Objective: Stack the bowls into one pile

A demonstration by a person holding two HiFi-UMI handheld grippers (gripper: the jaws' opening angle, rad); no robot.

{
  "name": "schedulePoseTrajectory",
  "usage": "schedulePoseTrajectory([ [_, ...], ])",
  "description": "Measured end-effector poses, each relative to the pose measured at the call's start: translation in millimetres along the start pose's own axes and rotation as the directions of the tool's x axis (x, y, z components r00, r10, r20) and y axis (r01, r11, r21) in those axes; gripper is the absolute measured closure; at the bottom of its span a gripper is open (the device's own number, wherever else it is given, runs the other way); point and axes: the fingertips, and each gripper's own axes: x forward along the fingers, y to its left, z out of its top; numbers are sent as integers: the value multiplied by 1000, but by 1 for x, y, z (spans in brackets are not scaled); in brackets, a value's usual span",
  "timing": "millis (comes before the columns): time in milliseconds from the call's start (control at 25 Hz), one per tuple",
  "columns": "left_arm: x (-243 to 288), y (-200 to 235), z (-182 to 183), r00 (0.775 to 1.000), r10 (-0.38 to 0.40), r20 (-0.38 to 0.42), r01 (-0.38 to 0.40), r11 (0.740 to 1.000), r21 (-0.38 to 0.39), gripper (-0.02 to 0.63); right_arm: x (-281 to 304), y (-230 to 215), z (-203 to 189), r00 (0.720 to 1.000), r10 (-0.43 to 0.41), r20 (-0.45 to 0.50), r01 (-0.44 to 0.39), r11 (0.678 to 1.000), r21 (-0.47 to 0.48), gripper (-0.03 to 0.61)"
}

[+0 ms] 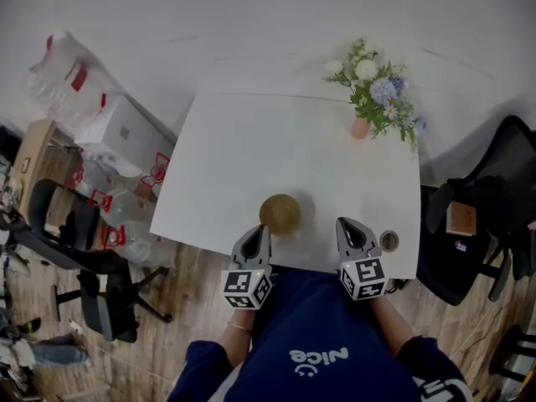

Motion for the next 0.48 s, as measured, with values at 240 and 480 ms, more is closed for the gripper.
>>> schedulePoseTrajectory([
  [240, 0, 7, 3, 1000, 15, 14, -15, 1000, -10, 597, 0, -12, 4, 998, -68, 14, 68, 998, 5, 557],
  [480, 2, 11, 5, 1000, 17, 16, -16, 1000, -13, 597, 3, -11, 10, 998, -64, 28, 64, 998, 0, 557],
])
